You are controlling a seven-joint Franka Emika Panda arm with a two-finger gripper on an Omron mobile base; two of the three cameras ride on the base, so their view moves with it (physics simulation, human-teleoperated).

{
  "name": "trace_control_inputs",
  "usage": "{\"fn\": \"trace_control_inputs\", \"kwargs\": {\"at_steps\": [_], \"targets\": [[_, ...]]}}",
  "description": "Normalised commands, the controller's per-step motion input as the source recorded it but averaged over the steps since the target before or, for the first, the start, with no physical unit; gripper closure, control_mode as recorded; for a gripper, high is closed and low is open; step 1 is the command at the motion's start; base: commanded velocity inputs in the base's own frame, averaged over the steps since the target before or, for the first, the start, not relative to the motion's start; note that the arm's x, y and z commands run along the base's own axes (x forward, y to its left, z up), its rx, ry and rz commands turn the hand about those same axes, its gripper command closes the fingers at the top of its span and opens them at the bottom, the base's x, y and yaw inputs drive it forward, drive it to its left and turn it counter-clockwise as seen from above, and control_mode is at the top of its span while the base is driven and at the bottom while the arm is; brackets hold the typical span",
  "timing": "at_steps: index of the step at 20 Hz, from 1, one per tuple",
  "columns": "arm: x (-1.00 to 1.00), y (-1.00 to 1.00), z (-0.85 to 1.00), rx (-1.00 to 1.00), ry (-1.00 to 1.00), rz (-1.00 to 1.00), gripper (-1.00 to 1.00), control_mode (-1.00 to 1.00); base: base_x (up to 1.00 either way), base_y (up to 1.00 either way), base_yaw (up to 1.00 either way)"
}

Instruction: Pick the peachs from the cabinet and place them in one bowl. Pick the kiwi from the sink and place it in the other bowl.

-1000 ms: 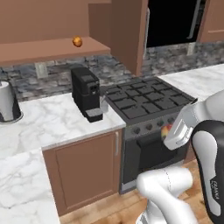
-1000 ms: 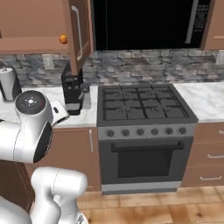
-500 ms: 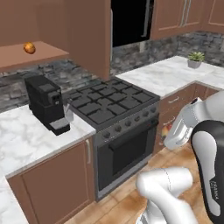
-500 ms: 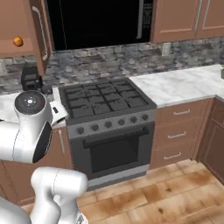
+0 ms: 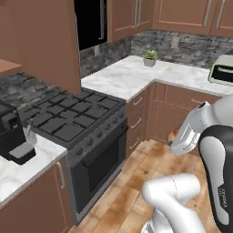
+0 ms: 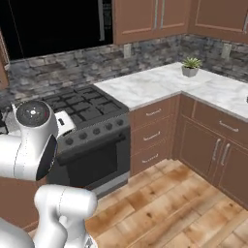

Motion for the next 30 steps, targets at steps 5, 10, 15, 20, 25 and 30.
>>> {"fn": "trace_control_inputs", "kwargs": {"at_steps": [5,10,15,20,25,30], "targets": [[0.0,0.0,0.0,0.0,0.0,0.0,1.0,1.0,0.0,-0.02,-0.5],[0.0,0.0,0.0,0.0,0.0,0.0,1.0,1.0,0.0,-0.02,-0.5],[0.0,0.0,0.0,0.0,0.0,0.0,1.0,1.0,0.0,-0.02,-0.5],[0.0,0.0,0.0,0.0,0.0,0.0,1.0,1.0,0.0,-0.02,-0.5],[0.0,0.0,0.0,0.0,0.0,0.0,1.0,1.0,0.0,-0.02,-0.5],[0.0,0.0,0.0,0.0,0.0,0.0,1.0,1.0,0.0,-0.02,-0.5]]}}
